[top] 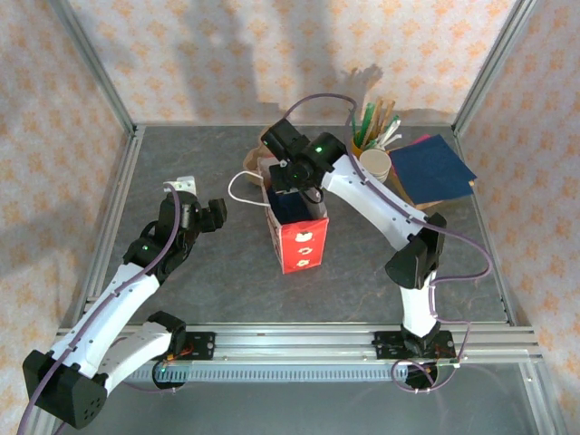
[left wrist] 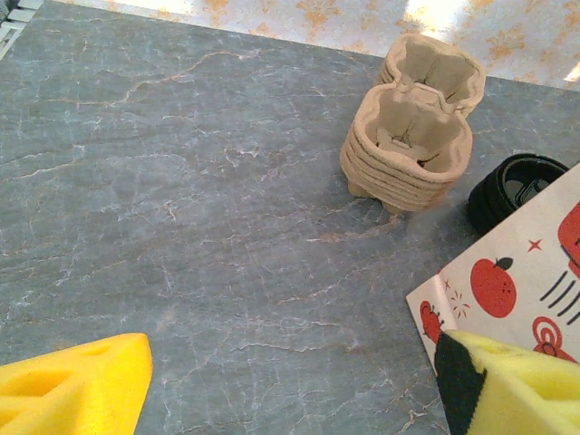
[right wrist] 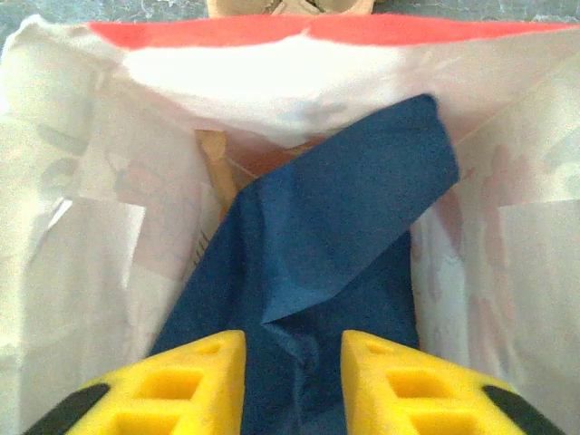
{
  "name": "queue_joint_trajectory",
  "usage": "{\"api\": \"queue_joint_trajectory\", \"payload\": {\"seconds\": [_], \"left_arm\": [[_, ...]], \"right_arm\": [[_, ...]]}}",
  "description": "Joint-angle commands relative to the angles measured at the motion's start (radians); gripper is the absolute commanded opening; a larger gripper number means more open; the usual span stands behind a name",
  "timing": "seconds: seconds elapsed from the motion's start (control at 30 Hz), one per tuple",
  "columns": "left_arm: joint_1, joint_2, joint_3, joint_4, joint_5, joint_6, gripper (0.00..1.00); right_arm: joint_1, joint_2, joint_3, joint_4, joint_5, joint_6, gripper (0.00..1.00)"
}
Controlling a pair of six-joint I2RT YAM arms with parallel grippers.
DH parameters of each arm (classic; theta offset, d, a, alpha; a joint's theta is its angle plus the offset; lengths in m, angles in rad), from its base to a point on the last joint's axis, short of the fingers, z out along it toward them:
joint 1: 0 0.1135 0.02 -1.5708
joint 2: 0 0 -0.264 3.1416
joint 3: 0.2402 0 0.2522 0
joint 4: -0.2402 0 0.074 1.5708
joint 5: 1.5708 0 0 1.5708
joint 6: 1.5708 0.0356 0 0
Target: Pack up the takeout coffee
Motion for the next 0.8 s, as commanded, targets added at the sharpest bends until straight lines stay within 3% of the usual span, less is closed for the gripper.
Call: {"api": "queue_joint_trajectory", "payload": {"seconds": [0.0, 0.33, 0.5, 0.67, 0.77], "left_arm": [[0.008, 0.003, 0.002, -0.012, -0.014, -0.002, 0.84], [0.008, 0.003, 0.003, -0.010, -0.015, -0.003, 0.83], [0.008, -0.006, 0.002, -0.012, -0.018, -0.006, 0.84], [0.008, -0.023, 0.000, -0.004, -0.023, -0.007, 0.83], [0.008, -0.026, -0.002, -0.006, -0.027, -0.006, 0.84]], "right_arm": [[0.006, -0.051, 0.028, 0.017, 0.015, 0.006, 0.36], [0.006, -0.186, 0.036, 0.195, 0.006, -0.035, 0.39], [-0.018, -0.299, -0.002, 0.311, 0.148, -0.079, 0.45], [-0.165, -0.426, -0.147, 0.444, 0.249, -0.109, 0.54], [-0.308, -0.468, -0.237, 0.493, 0.266, -0.112, 0.57]]}}
